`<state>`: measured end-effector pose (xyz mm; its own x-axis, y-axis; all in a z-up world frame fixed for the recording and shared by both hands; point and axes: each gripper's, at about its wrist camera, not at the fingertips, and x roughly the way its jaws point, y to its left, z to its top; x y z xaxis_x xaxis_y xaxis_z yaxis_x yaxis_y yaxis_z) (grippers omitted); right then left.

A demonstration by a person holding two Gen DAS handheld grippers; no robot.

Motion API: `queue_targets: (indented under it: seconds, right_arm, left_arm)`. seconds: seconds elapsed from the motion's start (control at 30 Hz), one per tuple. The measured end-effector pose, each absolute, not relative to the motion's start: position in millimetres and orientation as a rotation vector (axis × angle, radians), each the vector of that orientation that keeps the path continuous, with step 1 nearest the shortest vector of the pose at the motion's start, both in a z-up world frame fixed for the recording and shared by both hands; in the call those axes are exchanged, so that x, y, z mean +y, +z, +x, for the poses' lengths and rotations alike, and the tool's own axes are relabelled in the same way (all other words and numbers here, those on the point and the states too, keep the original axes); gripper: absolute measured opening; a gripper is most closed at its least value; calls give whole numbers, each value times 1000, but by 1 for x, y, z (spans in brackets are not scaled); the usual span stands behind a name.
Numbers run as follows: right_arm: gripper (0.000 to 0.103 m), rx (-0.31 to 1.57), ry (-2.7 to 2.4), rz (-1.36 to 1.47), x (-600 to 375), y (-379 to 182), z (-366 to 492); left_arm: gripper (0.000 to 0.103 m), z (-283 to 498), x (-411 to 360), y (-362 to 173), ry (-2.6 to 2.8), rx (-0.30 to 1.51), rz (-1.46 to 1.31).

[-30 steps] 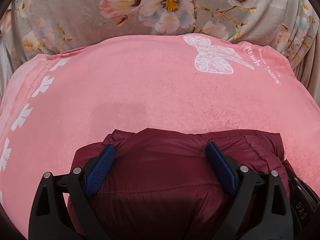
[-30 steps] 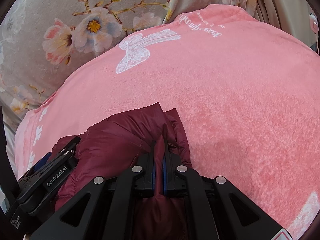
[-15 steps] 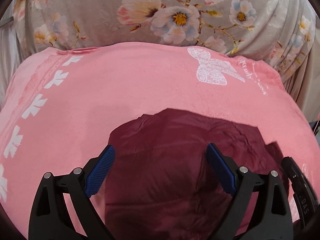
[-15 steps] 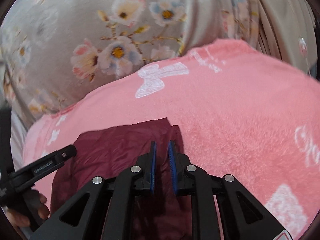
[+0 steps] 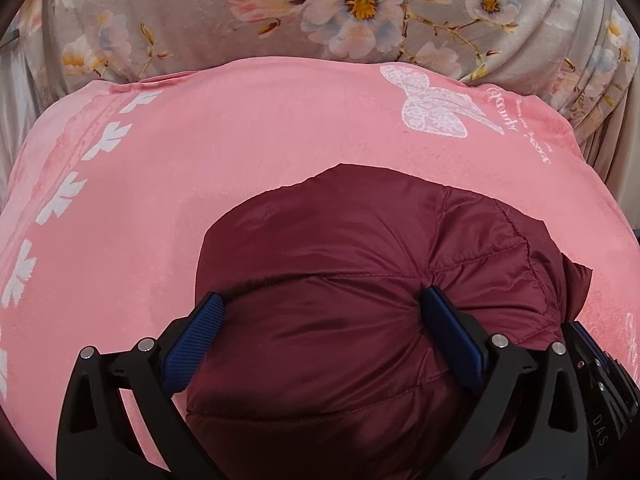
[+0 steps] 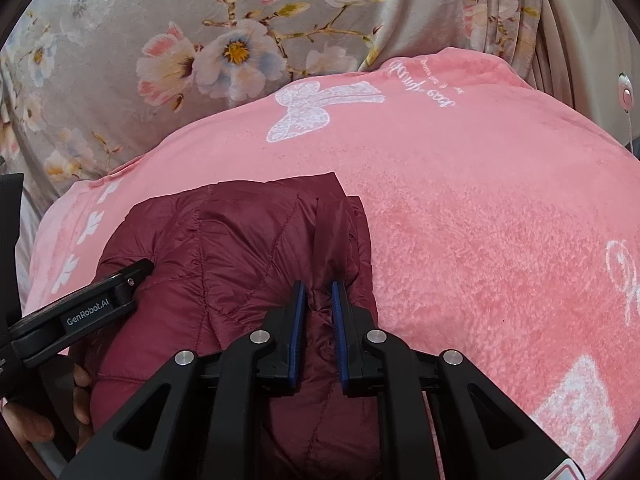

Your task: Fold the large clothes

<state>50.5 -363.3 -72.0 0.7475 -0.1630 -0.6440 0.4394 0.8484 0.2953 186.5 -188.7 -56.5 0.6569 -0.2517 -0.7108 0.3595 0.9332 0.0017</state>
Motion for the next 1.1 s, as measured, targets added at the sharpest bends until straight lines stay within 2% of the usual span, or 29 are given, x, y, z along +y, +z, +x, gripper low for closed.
queue_targets:
  seconds: [0.17, 0.3, 0.43, 0.53, 0.57, 0.6, 0.7, 1.1]
  right_arm:
    - [11, 646, -363, 577, -380, -68, 40]
    - [22, 638, -410, 568, -385, -40, 39]
    - [22, 654, -339, 518, -377, -21, 61]
    - [22, 739, -342, 471, -372, -40, 85]
    - [18, 751, -341, 474, -373, -47, 87]
    - [14, 751, -344, 475, -373, -54, 87]
    - [12, 743, -332, 498, -378, -64, 85]
    - [11, 707, -288, 582, -388, -78, 81]
  left_arm:
    - [98, 185, -193, -57, -335, 768, 170]
    - [98, 185, -194, -58, -332, 769, 175]
    - [98, 185, -193, -59, -330, 768, 180]
    - [98, 185, -193, -59, -331, 769, 179]
    - [98, 185, -193, -59, -331, 768, 178]
    - [98, 185, -193, -59, -331, 767, 178]
    - [98, 185, -193, -60, -332, 766, 179]
    - [98, 186, -192, -60, -349, 773, 156]
